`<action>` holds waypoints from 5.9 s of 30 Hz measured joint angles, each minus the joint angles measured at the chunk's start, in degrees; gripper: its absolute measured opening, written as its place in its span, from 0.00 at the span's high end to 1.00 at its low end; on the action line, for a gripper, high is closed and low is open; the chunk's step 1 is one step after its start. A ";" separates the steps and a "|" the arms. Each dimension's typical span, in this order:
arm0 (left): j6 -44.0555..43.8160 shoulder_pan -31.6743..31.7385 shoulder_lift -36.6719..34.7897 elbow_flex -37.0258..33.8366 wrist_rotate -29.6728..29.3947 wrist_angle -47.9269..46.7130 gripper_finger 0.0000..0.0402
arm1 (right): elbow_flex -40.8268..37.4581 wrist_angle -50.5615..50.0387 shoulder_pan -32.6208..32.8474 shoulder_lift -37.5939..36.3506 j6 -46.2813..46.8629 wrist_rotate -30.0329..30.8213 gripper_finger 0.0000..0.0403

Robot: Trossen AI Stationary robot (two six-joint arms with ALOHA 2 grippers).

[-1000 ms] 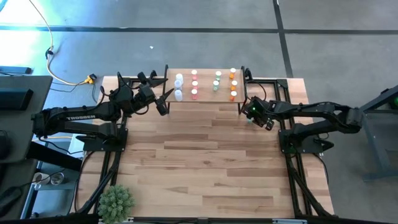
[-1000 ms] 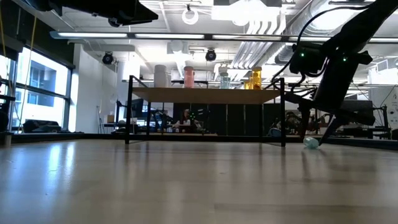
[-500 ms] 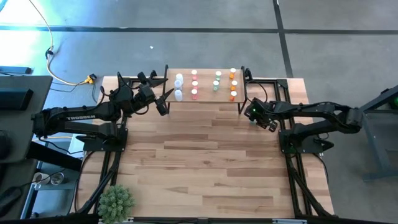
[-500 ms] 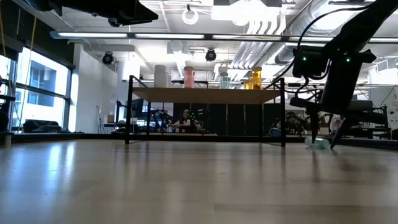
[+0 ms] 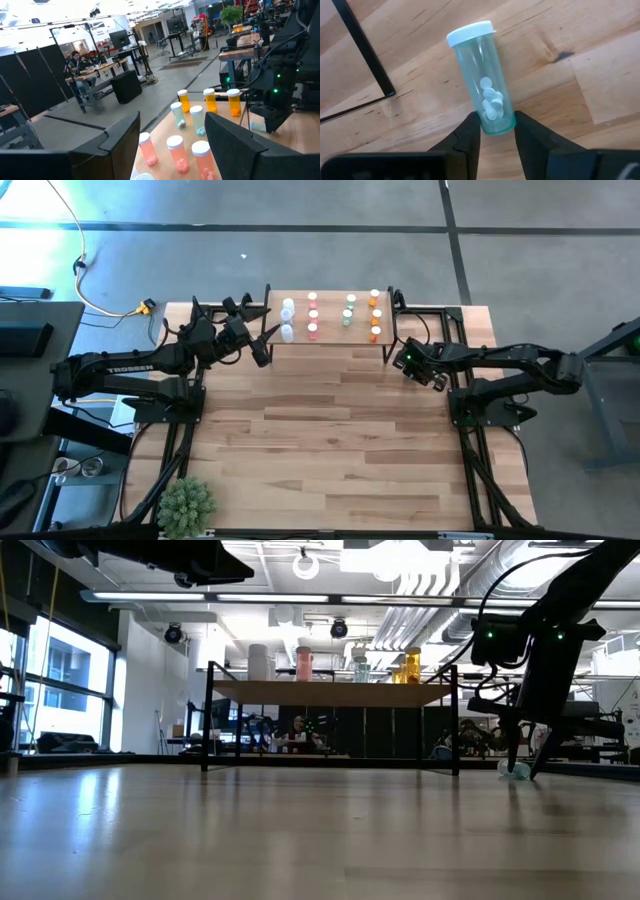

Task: Pick and place medicine bottles onto shelf by color
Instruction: Put the blue pill bottle on the shelf aligned with the other blue pill bottles

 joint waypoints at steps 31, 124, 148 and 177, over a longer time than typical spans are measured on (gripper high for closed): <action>0.04 0.01 0.00 0.00 0.00 -0.09 0.47 | 0.02 0.31 0.13 -6.55 -6.44 2.77 0.84; -29.97 -0.12 30.64 25.17 32.20 11.51 0.47 | 27.58 42.22 12.31 -3.81 -69.32 -20.00 0.83; -29.97 -0.48 33.05 28.24 33.48 11.58 0.49 | 27.56 48.24 14.43 0.48 -67.75 -19.57 0.83; -28.85 -0.49 33.04 28.22 33.61 11.10 0.66 | 27.56 50.65 14.40 2.52 -65.94 -19.33 0.83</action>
